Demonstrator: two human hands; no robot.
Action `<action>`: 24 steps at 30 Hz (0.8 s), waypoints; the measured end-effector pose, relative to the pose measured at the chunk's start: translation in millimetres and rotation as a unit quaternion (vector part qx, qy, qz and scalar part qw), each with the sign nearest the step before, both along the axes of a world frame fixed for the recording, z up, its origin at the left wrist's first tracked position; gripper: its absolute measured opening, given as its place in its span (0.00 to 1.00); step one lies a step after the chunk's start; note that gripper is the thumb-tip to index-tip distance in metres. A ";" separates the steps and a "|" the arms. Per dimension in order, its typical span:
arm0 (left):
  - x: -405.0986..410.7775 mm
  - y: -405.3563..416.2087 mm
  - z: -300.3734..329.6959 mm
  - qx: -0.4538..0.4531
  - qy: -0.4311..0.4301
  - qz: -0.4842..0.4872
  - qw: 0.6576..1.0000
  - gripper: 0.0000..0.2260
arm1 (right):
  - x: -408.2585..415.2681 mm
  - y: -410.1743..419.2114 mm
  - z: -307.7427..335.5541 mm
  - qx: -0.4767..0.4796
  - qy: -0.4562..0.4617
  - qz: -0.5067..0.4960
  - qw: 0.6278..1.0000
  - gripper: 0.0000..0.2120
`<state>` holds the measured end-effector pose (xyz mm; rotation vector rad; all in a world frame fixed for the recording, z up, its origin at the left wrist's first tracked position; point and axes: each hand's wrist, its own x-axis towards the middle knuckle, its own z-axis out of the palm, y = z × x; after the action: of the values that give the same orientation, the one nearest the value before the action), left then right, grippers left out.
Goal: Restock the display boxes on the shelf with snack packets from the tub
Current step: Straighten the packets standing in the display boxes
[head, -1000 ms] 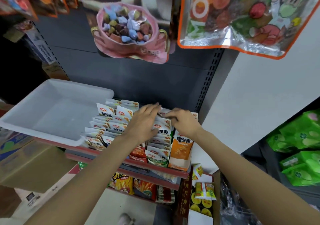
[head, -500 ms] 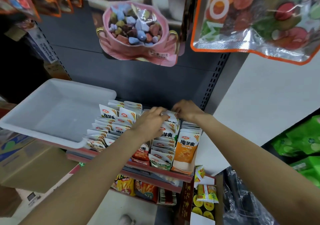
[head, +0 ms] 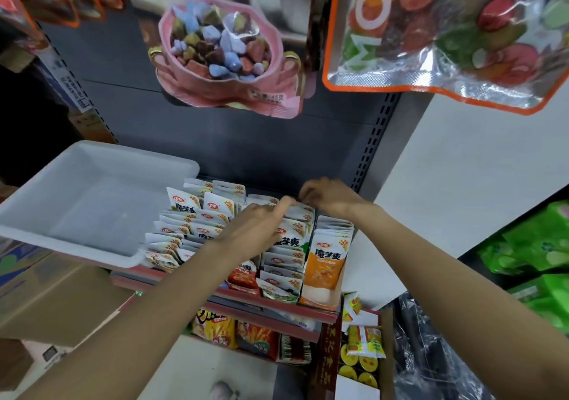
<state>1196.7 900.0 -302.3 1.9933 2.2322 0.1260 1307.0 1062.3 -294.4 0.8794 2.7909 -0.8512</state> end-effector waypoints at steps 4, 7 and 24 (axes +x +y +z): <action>-5.1 -9.0 -5.9 -0.009 0.000 -0.021 1.000 0.21 | -2.0 -2.7 0.1 -0.007 -0.020 0.005 1.000 0.14; -6.8 -14.9 -9.4 0.000 0.004 -0.037 0.999 0.20 | -3.0 -9.0 -3.8 0.037 -0.021 0.009 0.999 0.16; -12.6 -19.7 -20.3 0.021 -0.021 -0.036 0.999 0.23 | -10.7 -21.7 -12.6 0.223 -0.095 0.057 0.969 0.11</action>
<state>1184.1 880.2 -322.7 2.0685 2.1477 0.2052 1296.2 1040.6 -307.1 0.7886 2.8644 -0.1085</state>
